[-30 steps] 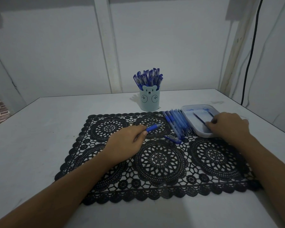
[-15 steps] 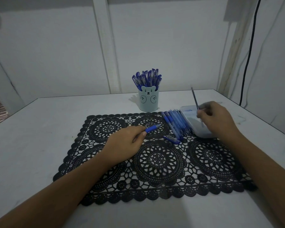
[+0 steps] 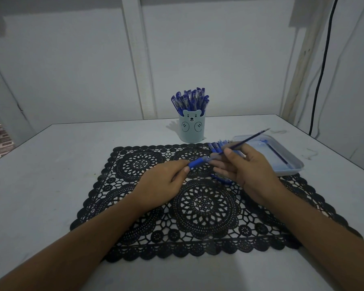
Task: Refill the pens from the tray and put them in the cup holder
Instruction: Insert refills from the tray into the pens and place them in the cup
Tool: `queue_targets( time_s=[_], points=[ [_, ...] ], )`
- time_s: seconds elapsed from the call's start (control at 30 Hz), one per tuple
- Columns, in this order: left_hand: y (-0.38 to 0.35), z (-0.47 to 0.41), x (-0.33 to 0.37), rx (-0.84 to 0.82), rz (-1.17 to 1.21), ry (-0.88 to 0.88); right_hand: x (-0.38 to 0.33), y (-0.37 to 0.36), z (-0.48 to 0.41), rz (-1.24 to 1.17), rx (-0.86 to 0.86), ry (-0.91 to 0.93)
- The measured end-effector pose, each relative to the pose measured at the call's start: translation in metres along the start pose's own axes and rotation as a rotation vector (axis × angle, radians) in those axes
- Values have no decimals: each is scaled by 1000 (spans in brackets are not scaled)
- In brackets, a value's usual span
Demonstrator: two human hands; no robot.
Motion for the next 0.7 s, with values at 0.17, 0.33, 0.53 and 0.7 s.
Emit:
queue_targets(
  time_s=[0.17,0.33,0.53,0.7],
  points=[
    [1,1,1,14,45,-23,3,-6,0,-139,-28,-16],
    [1,0,1,31,62,-42,3,-6,-1,-214,-22,-23],
    [2,1,3,42,68,-69,5,-7,-1,-209,-34,-33],
    [2,1,5,29,63,-79,7,-6,0,-216,-35,-62]
  ],
)
Point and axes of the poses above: each hand's wrist, its own z-axis away from the middle knuckle, its own y-axis out of the back of the hand, x = y × z, the point moved 10 cm from there along -z, towards the middle knuckle, and after that the axes turned 2 degrees about -x, right-handed, at the moved point
